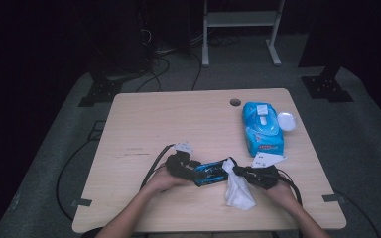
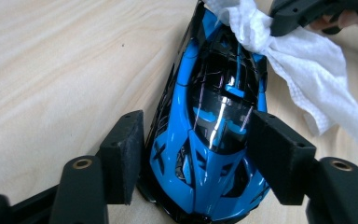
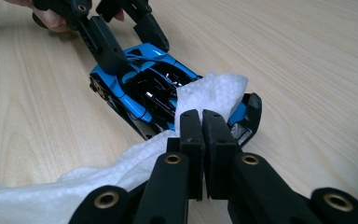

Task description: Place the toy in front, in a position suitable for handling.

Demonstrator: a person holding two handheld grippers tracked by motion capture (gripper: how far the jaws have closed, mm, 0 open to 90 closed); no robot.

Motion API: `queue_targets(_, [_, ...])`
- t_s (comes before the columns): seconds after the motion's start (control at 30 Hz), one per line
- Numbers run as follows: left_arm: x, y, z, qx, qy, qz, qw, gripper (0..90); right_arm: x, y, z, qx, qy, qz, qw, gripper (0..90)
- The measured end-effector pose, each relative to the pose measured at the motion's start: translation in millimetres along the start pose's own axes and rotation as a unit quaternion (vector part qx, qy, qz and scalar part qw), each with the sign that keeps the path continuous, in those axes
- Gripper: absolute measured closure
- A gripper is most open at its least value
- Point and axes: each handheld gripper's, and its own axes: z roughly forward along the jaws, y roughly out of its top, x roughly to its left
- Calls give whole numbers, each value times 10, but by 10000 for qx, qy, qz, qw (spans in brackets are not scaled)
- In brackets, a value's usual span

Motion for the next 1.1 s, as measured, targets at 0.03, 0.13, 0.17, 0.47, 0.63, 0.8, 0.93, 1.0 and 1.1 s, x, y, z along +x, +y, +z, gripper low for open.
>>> queue_targets(0.03, [-14, 1, 0, -11, 34, 38, 10000, 375, 2, 0, -1, 4, -5, -1, 10000, 869])
queue_targets(0.13, [12, -13, 0, -48, -23, -38, 10000, 374, -13, 20, -10, 27, 9, 129, 9999, 872])
queue_targets(0.17, [16, -13, 1, -43, -24, -44, 10000, 372, -36, 28, -16, 14, 42, 227, 9997, 872])
queue_targets(0.47, [18, 23, -26, 235, 155, -191, 9994, 215, -383, 126, -125, 300, 165, 1050, 9939, 854])
queue_targets(0.63, [20, -9, -39, 145, 98, -217, 9996, 291, -458, 241, 78, 706, 612, 1310, 9870, 688])
queue_targets(0.8, [25, -20, -34, 82, 66, -169, 9998, 298, -525, 293, 280, 1203, 933, 1612, 9751, 577])
queue_targets(0.93, [26, -26, -38, 67, 60, -141, 9999, 303, -556, 277, 373, 1257, 1255, 1795, 9676, 587])
queue_targets(1.0, [24, -26, -35, 64, 83, -119, 9999, 298, -556, 277, 367, 1251, 1252, 1781, 9680, 602])
queue_targets(1.1, [12, -16, -39, 92, 188, -33, 9998, 270, -534, 266, 343, 1182, 1182, 1709, 9710, 609])
